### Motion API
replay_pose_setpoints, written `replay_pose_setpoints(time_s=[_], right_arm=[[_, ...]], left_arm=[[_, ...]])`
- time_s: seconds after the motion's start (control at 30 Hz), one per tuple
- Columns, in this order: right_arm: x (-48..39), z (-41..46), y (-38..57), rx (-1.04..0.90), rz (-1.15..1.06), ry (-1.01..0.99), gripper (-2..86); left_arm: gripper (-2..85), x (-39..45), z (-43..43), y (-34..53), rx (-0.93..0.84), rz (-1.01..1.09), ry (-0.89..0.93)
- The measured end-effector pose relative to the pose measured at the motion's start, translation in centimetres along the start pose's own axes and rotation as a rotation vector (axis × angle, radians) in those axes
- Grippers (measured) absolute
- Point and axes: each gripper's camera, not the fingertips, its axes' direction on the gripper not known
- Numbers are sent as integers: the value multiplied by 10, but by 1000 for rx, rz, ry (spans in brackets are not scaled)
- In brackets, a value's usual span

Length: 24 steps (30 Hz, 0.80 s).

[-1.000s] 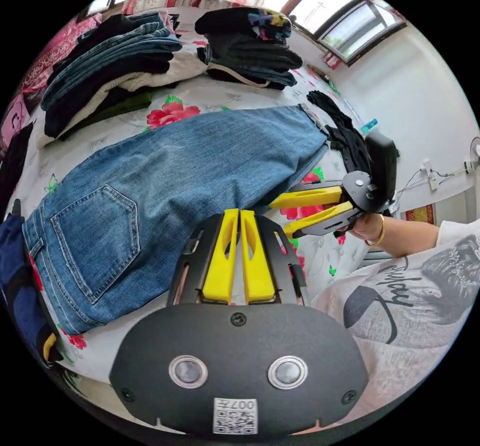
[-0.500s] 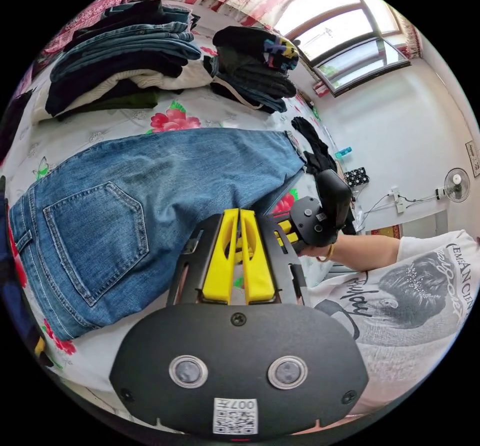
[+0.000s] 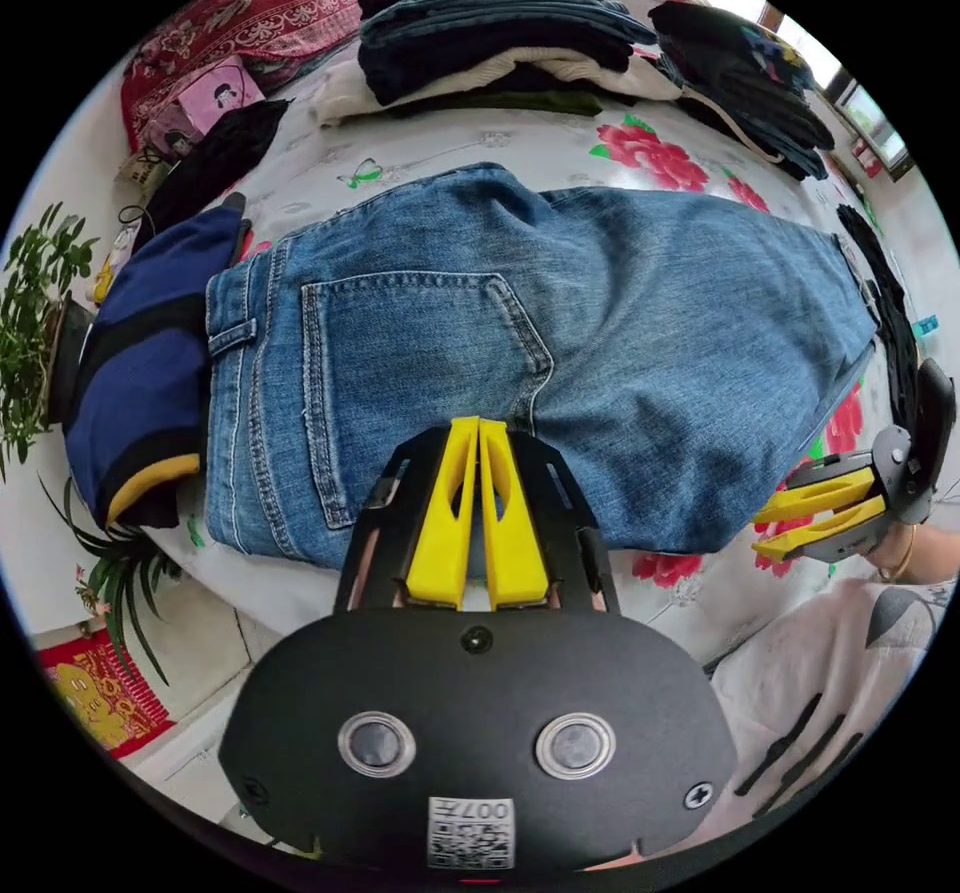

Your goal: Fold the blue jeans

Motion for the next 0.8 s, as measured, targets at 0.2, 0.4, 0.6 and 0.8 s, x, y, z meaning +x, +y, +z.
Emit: replay_pose_setpoints(time_s=[0.2,0.4,0.6,0.8], right_arm=[[80,-199,82,493,445,220,58],[154,-337,185,886,984,408,59],[215,-364,138,738,1085,392,18],[168,-402,160,888,952,391,0]], left_arm=[[49,-9,-56,20,119,16,118],[91,117,-52,23,63,316,276],[4,129,-46,8,-3,354,197],[-8,118,-94,14,34,392,207]])
